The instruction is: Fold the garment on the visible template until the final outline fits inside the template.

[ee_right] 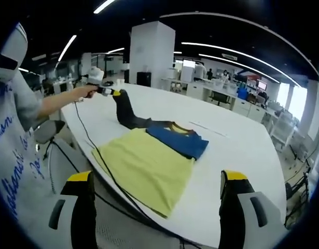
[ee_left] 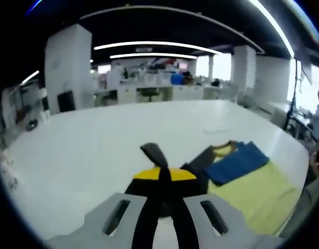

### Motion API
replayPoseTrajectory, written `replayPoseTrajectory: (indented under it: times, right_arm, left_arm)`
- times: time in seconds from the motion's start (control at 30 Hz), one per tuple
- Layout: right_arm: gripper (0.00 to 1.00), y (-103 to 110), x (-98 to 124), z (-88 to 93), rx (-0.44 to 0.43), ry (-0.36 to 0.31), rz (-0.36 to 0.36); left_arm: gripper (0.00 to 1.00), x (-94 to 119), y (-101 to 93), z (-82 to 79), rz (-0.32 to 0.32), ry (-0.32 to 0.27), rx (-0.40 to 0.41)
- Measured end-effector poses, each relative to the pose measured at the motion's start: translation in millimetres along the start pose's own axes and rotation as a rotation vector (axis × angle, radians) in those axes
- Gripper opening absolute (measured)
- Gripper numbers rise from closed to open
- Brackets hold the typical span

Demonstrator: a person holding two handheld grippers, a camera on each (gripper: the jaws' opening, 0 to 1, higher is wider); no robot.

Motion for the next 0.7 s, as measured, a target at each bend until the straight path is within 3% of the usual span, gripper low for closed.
replayPoseTrajectory:
  times: [0.7]
  right_arm:
    - [1.0, -15, 14, 5.6, 0.015, -0.03, 0.001]
  left_arm:
    - [0.0, 0, -67.4, -32.7, 0.084, -0.049, -0.056]
Point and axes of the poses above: the point that each gripper's makers call its tool centre point, and the gripper's own axes: x roughly backward along the fingers, y roughly to its left, z roughly out of its underside, the point moved 4 cm from there along x, roughly backward along the fingers, and after that the axes turned 9 degrees about -z, right-handed, at the moved point
